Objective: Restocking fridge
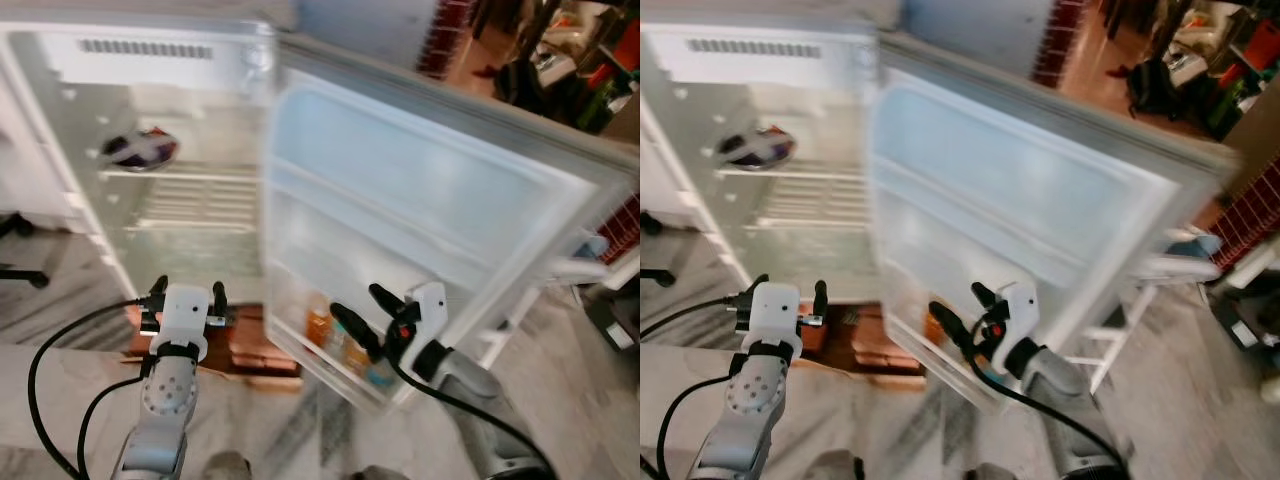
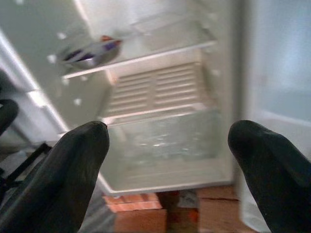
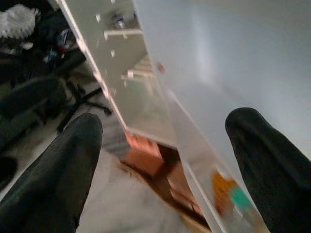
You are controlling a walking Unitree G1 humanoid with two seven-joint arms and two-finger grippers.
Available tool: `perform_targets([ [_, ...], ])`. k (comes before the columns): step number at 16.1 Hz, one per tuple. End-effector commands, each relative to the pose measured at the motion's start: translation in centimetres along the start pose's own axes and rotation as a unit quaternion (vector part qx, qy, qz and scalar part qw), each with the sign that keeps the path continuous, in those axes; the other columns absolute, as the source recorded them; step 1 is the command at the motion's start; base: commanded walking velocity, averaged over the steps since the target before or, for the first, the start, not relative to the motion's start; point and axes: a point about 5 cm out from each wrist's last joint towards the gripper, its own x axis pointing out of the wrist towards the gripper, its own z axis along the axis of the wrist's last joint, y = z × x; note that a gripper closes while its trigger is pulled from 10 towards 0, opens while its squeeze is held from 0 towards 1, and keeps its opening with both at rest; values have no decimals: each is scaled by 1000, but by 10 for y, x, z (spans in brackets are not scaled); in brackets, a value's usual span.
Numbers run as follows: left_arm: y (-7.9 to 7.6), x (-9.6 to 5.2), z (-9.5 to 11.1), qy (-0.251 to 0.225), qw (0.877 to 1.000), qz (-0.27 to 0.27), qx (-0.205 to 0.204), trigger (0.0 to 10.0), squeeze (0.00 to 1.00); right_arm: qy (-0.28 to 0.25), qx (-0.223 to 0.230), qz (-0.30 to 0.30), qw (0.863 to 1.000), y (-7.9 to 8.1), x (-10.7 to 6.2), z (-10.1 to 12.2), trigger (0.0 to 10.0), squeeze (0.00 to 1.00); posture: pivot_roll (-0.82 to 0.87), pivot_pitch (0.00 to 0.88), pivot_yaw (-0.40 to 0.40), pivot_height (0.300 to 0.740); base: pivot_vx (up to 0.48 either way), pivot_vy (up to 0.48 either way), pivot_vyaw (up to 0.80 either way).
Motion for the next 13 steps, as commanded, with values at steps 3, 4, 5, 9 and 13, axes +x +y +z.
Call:
perform_targets([
  [3,-11,-3,1,-1,1000,-14,-4,10000,0,24,20,64,997,1,-13,2,10000,0,104,50,-58,740,0,-299,0],
  [4,-11,-4,0,1,1000,-14,-4,10000,0,41,19,95,994,3,-19,1,10000,0,105,51,-57,740,-292,-285,0],
  [5,-10,-4,0,1,1000,-14,-5,10000,0,46,22,102,993,3,-21,0,10000,0,106,50,-57,740,-292,-289,0],
  [9,-10,-5,-1,3,1000,-17,-1,10000,0,72,9,98,993,-6,-29,-4,10000,0,107,62,-49,740,-192,-194,0],
  [13,-10,-6,-1,2,1000,-19,0,10000,0,15,-53,-84,995,-40,-20,8,10000,0,109,67,-45,740,0,0,0],
])
